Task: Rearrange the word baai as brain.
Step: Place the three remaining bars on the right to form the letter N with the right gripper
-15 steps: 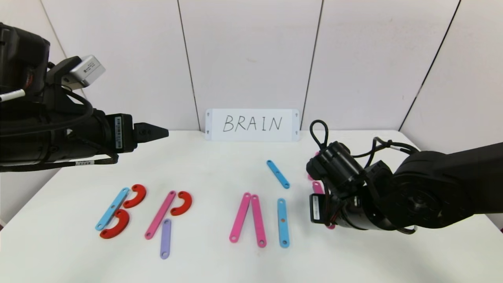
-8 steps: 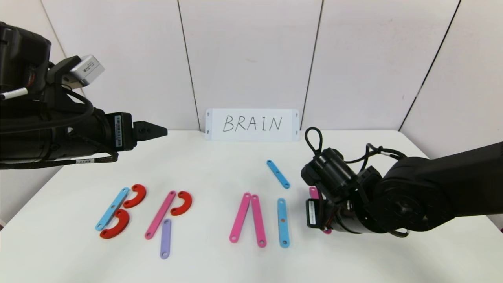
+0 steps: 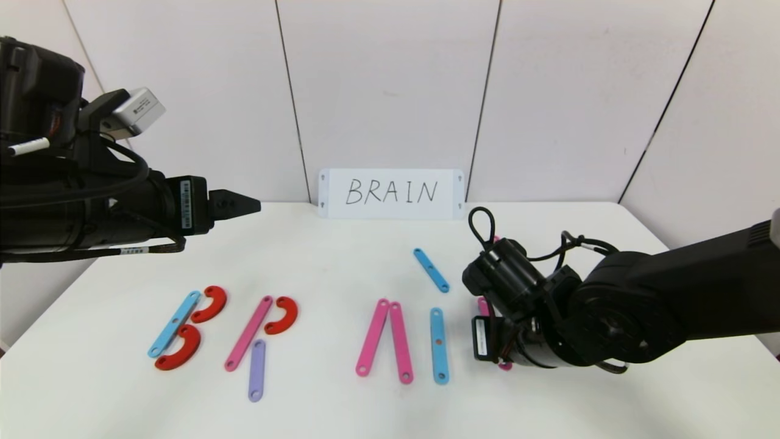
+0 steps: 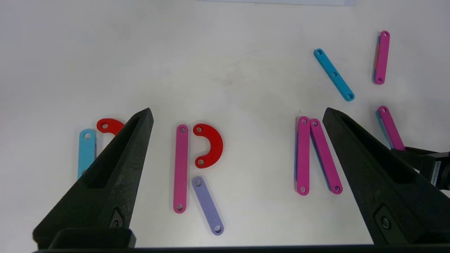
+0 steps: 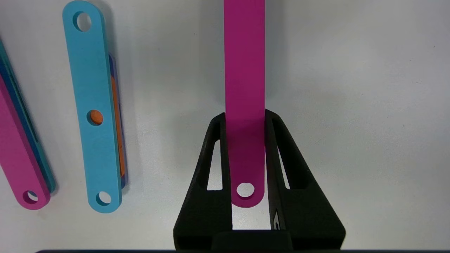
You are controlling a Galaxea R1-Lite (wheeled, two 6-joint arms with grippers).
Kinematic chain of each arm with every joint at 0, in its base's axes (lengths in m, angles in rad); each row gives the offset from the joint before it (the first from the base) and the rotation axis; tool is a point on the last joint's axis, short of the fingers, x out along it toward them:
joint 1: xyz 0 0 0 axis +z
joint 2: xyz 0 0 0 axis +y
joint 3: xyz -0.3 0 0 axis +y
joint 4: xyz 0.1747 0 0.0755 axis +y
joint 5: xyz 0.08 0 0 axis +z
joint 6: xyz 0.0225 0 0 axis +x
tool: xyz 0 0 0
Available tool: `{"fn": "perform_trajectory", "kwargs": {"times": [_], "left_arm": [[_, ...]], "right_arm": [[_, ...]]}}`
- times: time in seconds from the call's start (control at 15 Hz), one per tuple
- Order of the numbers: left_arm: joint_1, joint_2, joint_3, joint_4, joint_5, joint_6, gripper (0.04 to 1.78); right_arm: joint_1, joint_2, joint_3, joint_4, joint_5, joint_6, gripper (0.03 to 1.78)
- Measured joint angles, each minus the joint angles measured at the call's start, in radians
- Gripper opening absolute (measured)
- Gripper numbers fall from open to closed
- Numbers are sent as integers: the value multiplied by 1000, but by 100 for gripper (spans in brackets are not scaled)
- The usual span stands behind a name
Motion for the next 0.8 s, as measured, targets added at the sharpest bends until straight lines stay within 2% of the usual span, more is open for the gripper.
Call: {"fn": "perform_trajectory", "kwargs": {"times": [0.8], "left_arm": [[0, 2, -1, 0, 0, 0, 169]], "right_arm": [[-1, 19, 6, 1, 1, 5, 30]]}}
